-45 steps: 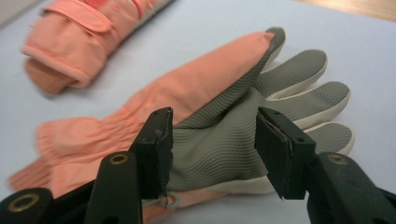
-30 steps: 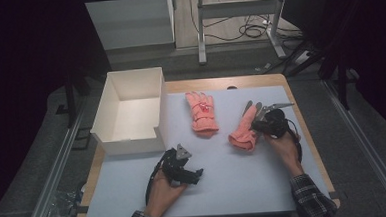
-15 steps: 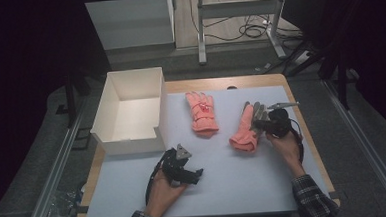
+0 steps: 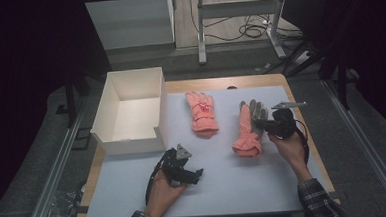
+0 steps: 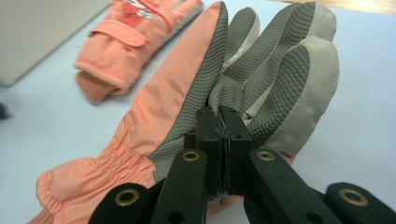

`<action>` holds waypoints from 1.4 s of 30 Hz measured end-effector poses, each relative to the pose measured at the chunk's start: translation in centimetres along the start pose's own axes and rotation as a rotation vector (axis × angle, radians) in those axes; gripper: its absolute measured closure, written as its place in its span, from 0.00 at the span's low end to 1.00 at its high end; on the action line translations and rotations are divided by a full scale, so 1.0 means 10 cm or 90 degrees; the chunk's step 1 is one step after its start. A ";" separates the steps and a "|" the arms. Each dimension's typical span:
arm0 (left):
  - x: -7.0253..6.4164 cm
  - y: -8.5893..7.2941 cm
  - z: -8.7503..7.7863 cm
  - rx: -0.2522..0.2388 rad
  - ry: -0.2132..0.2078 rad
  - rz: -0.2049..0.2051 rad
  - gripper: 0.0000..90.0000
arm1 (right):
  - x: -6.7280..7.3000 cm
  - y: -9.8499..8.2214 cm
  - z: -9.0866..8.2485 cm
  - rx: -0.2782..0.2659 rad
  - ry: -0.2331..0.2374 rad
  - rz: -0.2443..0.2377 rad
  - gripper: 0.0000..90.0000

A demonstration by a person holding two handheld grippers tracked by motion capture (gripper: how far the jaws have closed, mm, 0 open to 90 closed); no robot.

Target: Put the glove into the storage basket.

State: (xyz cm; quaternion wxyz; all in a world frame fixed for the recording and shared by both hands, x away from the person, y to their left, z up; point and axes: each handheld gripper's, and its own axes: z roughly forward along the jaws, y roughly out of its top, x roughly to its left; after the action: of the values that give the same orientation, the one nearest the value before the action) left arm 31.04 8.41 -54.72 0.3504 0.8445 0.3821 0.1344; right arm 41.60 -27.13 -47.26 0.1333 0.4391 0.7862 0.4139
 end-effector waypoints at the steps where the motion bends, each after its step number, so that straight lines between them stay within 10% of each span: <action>1: 0.00 0.00 0.00 0.000 0.000 0.000 0.05 | 0.02 0.00 -0.02 -0.003 0.005 -0.002 0.97; 20: 0.00 0.00 0.00 -0.002 0.002 0.002 0.05 | 0.56 -0.17 -0.28 -0.002 0.140 -0.048 0.97; 42: 0.00 0.00 0.00 0.000 0.000 0.001 0.05 | 0.79 -0.58 0.12 0.060 0.202 -0.032 0.97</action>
State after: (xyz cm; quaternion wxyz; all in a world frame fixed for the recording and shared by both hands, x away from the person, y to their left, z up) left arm 31.04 8.42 -54.72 0.3502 0.8448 0.3816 0.1348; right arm 34.36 -21.77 -51.29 -0.0030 0.3541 0.8268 0.4370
